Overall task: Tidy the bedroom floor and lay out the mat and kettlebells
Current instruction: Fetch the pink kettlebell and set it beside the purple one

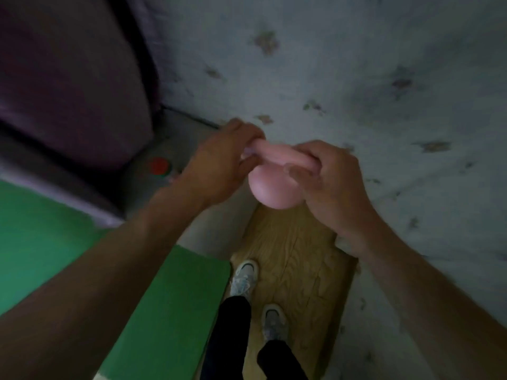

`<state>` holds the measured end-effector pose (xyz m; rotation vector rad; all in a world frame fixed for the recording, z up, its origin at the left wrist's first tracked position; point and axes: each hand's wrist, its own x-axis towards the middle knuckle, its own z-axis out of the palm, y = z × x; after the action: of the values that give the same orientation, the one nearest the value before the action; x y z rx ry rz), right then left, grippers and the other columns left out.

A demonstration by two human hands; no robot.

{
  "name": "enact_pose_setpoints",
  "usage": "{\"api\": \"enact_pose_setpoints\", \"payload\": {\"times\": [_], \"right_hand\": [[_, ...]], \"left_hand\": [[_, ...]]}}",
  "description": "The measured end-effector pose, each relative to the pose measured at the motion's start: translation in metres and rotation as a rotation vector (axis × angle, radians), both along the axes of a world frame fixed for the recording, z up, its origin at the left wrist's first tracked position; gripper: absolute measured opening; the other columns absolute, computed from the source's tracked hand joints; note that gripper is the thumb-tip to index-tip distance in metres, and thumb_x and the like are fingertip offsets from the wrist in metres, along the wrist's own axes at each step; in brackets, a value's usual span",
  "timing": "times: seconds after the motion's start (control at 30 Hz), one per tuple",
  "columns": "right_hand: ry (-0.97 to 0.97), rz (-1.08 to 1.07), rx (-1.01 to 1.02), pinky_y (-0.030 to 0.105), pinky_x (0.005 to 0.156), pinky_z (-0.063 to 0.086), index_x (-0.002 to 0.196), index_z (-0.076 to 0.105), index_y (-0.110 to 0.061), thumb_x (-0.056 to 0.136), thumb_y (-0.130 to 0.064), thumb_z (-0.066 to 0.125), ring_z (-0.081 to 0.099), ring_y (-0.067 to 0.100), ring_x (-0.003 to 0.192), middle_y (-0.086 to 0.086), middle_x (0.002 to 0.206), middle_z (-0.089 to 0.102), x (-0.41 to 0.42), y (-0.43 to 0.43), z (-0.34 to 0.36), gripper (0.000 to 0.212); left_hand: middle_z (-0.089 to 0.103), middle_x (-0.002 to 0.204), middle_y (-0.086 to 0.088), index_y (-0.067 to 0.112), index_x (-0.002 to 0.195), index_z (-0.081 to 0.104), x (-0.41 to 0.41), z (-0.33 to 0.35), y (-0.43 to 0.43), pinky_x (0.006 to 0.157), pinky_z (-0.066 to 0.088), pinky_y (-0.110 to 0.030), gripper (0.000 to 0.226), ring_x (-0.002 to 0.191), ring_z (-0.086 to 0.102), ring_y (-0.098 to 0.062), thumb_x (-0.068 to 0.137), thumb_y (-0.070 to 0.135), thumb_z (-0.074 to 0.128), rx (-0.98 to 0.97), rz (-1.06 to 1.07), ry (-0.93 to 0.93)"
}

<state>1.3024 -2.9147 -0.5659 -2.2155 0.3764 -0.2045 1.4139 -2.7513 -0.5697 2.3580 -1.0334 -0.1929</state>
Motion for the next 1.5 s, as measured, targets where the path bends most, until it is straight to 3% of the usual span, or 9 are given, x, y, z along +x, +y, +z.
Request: {"api": "enact_pose_setpoints", "payload": {"times": [0.2,0.37,0.53,0.67,0.83,0.97,1.1,1.23,1.5], "right_hand": [[-0.149,0.188,-0.019,0.002,0.071,0.043,0.115,0.069,-0.019,0.089,-0.023,0.069,0.06,-0.01,0.086,-0.014,0.096,0.065,-0.026,0.056,0.201,0.025],[-0.118,0.445,-0.055,-0.004,0.067,0.039,0.114,0.069,-0.022,0.089,-0.019,0.068,0.055,-0.012,0.082,-0.016,0.092,0.062,-0.035,0.111,0.316,0.026],[-0.102,0.695,-0.052,0.009,0.066,0.046,0.11,0.066,-0.03,0.089,-0.018,0.069,0.062,-0.004,0.082,-0.02,0.089,0.064,-0.041,0.181,0.372,0.024],[-0.169,0.81,0.003,0.014,0.063,0.047,0.108,0.067,-0.032,0.087,-0.02,0.072,0.065,0.001,0.074,-0.016,0.085,0.068,-0.052,0.249,0.385,0.024],[-0.276,0.938,-0.023,0.009,0.072,0.047,0.108,0.065,-0.037,0.084,-0.027,0.074,0.063,-0.004,0.089,-0.022,0.093,0.067,-0.073,0.373,0.403,0.028],[-0.296,0.958,-0.037,0.025,0.076,0.056,0.108,0.068,-0.035,0.079,-0.028,0.08,0.065,0.005,0.087,-0.019,0.093,0.068,-0.09,0.465,0.408,0.032],[-0.271,1.001,0.033,0.015,0.063,0.048,0.102,0.07,-0.033,0.079,-0.023,0.081,0.064,0.003,0.077,-0.017,0.084,0.068,-0.104,0.54,0.403,0.028],[-0.195,1.017,0.105,0.021,0.054,0.049,0.1,0.072,-0.027,0.078,-0.018,0.082,0.062,0.009,0.062,-0.008,0.078,0.07,-0.101,0.606,0.391,0.025],[-0.172,1.098,0.107,0.03,0.065,0.054,0.097,0.073,-0.032,0.072,-0.025,0.082,0.066,0.006,0.071,-0.015,0.082,0.073,-0.045,0.748,0.369,0.028]], "left_hand": [[0.061,0.107,-0.004,0.018,0.113,0.061,-0.048,0.207,0.084,0.077,0.051,-0.047,0.029,0.092,0.061,-0.028,0.085,0.028,0.062,-0.026,0.166,-0.192],[0.064,0.113,-0.003,0.023,0.118,0.059,-0.109,0.314,0.163,0.074,0.053,-0.048,0.045,0.093,0.066,-0.032,0.086,0.051,0.046,0.138,0.357,-0.321],[0.067,0.104,0.003,0.026,0.116,0.062,-0.163,0.378,0.245,0.068,0.053,-0.044,0.032,0.083,0.066,-0.025,0.09,0.045,0.06,0.181,0.502,-0.428],[0.067,0.093,0.004,0.024,0.106,0.065,-0.201,0.402,0.312,0.061,0.05,-0.037,0.031,0.077,0.065,-0.025,0.087,0.047,0.056,0.209,0.6,-0.469],[0.067,0.092,0.006,0.022,0.104,0.067,-0.254,0.405,0.43,0.069,0.042,-0.033,0.028,0.085,0.05,-0.018,0.085,0.042,0.063,0.115,0.754,-0.509],[0.066,0.09,0.008,0.02,0.104,0.069,-0.286,0.408,0.515,0.075,0.037,-0.034,0.025,0.089,0.045,-0.017,0.083,0.033,0.073,0.003,0.841,-0.49],[0.059,0.087,0.008,0.02,0.103,0.065,-0.305,0.405,0.589,0.074,0.033,-0.026,0.02,0.084,0.047,-0.014,0.085,0.028,0.072,-0.078,0.86,-0.438],[0.055,0.086,0.012,0.022,0.101,0.064,-0.312,0.394,0.65,0.073,0.036,-0.025,0.019,0.083,0.047,-0.012,0.085,0.03,0.069,-0.124,0.91,-0.376],[0.061,0.087,0.009,0.024,0.097,0.064,-0.284,0.368,0.776,0.076,0.044,-0.029,0.015,0.085,0.053,-0.012,0.083,0.031,0.067,-0.171,1.035,-0.287]]}}
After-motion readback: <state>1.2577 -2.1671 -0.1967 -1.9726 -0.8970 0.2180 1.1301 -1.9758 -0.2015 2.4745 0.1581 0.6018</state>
